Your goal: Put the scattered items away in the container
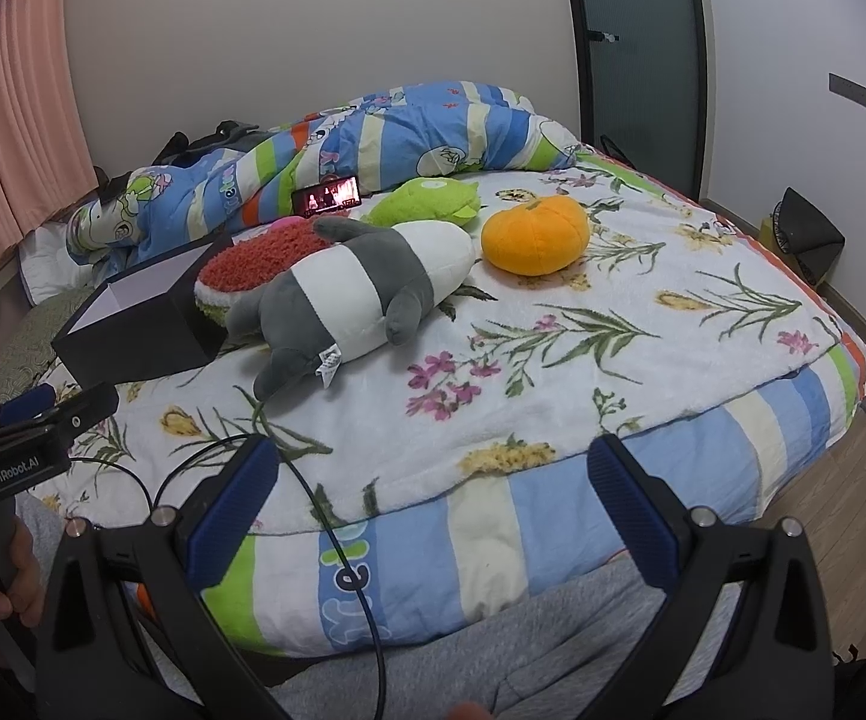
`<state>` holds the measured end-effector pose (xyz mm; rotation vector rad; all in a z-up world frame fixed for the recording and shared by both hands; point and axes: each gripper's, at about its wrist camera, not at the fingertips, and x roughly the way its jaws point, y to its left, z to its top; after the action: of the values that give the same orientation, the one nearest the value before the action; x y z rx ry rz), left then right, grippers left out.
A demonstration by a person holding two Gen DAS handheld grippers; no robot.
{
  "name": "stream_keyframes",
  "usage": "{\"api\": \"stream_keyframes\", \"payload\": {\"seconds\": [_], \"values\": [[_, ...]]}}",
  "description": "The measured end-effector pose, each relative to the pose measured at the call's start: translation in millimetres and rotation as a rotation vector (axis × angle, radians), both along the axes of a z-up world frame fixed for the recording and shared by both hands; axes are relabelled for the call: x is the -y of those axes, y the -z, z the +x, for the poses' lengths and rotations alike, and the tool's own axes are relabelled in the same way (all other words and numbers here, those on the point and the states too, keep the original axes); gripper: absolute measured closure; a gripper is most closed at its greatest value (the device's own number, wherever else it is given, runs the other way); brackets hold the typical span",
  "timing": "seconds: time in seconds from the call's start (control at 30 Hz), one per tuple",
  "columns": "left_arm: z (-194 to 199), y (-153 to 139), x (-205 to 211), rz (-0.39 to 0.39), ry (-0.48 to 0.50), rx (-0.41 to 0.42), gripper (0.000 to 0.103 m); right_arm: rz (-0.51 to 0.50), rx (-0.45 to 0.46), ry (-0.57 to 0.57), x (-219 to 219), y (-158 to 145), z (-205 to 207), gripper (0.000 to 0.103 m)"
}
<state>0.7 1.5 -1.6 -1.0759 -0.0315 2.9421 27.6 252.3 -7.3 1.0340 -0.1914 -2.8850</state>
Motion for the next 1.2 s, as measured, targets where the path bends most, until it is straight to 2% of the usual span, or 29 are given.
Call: {"api": "stream_keyframes", "payload": {"seconds": [0.37,0.5,0.57,0.63,0.7,0.73,0.87,0.97,1.03,1.1,1.17,1.2], "values": [[-2,5,-4,0.012,0.015,0.034,0.0,-0.001,0.011,-0.011,1,3,-1,0.0],[-7,14,-2,0.11,0.08,0.089,0.0,0.036,0.011,0.009,3,2,-1,0.0],[-8,17,1,0.131,0.083,0.095,0.0,0.053,0.018,0.029,5,2,-2,0.0],[-7,17,-1,0.113,0.082,0.079,0.0,0.05,0.07,0.05,6,4,-9,0.0],[-6,13,-3,0.102,0.107,0.061,0.0,0.062,0.175,0.062,7,10,-20,0.0],[-5,11,-5,0.089,0.118,0.049,0.0,0.073,0.195,0.06,8,14,-22,0.0],[-1,1,-13,-0.05,0.106,-0.051,0.0,0.103,0.144,0.067,7,13,-18,0.0],[-6,4,-15,-0.128,0.131,-0.057,0.0,0.064,0.075,0.061,2,10,-15,0.0],[-9,8,-11,-0.117,0.149,-0.039,0.0,0.105,0.075,0.054,6,16,-21,0.0],[-13,13,-8,-0.092,0.182,-0.013,0.0,0.137,0.15,0.044,9,31,-29,0.0],[-21,21,-4,-0.026,0.216,0.051,0.0,0.14,0.212,0.031,10,40,-35,0.0],[-23,24,-1,0.011,0.219,0.07,0.0,0.136,0.213,0.028,9,41,-35,0.0]]}}
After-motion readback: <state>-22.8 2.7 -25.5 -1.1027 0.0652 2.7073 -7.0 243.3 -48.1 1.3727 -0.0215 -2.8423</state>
